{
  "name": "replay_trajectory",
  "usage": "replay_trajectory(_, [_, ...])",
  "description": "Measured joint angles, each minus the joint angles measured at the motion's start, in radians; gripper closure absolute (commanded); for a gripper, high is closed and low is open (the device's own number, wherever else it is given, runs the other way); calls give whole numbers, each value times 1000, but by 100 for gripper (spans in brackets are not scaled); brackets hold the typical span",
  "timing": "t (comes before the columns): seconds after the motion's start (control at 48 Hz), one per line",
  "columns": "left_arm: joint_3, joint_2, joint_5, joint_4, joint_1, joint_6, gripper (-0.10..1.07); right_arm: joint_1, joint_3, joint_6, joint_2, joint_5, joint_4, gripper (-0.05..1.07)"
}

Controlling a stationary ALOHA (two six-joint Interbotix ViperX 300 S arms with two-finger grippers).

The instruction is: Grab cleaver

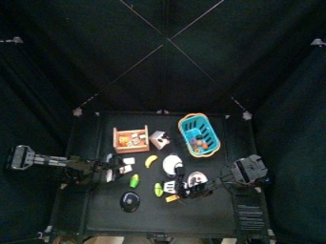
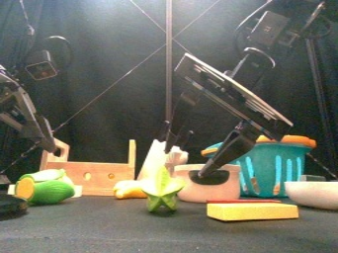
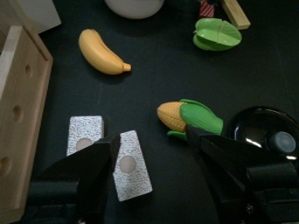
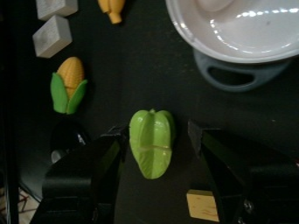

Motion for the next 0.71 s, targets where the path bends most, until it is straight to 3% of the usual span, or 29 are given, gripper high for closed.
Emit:
replay_trajectory(0.208, [0,0,0,0,0,0,3,-8,-29,-58,-71,-153,-179,13])
replay_trajectory(0.5, [0,0,0,0,0,0,3,-34,-41,-239,-216,-95,-339,13])
replay_trajectory(0.708, [0,0,0,0,0,0,3,-64,-17,-344,-238,-89,-393,13])
